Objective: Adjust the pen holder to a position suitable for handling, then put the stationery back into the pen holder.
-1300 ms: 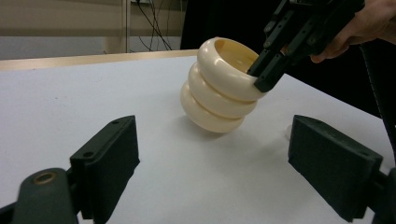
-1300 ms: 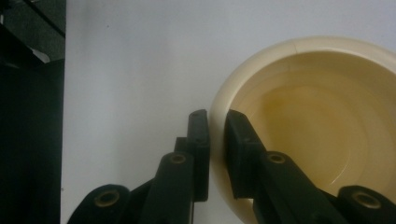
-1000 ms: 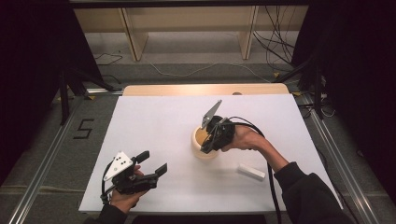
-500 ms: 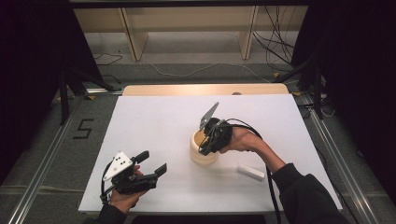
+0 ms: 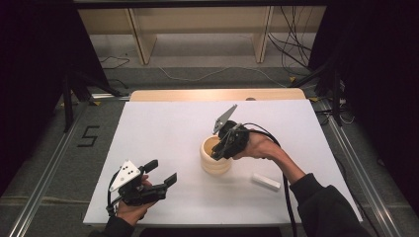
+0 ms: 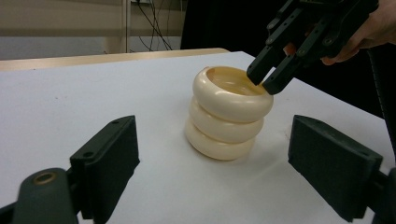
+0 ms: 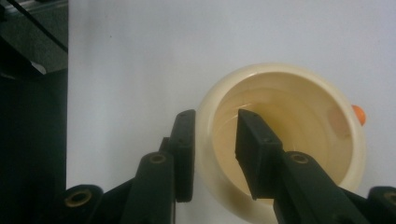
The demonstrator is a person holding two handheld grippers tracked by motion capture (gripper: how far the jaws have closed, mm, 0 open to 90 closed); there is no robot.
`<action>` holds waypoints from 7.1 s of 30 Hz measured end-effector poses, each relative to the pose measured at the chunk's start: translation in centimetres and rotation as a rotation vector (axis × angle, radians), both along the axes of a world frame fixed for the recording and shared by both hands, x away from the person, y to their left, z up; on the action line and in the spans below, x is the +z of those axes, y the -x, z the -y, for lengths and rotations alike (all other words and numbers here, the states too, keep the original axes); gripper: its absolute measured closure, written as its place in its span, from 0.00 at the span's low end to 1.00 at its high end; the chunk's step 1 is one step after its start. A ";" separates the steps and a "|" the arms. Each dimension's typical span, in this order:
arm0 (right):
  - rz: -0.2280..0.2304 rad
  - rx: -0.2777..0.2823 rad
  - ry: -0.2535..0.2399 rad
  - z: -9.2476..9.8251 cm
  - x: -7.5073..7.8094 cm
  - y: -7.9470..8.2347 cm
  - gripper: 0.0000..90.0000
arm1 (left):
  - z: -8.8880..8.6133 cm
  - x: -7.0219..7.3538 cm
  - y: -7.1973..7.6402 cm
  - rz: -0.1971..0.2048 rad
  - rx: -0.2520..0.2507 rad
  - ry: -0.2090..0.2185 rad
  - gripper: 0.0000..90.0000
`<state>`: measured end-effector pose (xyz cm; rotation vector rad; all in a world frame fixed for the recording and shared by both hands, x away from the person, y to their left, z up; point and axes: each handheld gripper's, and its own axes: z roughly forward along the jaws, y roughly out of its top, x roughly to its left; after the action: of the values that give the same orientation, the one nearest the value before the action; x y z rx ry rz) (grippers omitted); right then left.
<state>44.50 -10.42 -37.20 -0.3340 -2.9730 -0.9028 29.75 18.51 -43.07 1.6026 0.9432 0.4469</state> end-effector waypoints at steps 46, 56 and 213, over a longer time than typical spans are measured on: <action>0.180 -0.304 -0.215 7.8 1.6 4.2 0.28 | -0.1 0.0 -0.1 -0.002 0.012 0.011 0.17; 0.148 -0.340 -0.204 9.6 0.0 5.1 0.26 | 0.0 0.2 -0.2 -0.002 0.011 0.009 0.17; 0.261 -0.500 -0.422 9.6 -1.5 4.9 0.77 | 0.0 0.2 -0.1 0.008 -0.003 0.003 0.17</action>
<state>39.56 -20.01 -38.67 -1.0352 -2.8403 -1.6996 29.84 18.53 -42.87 1.5977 0.9347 0.4495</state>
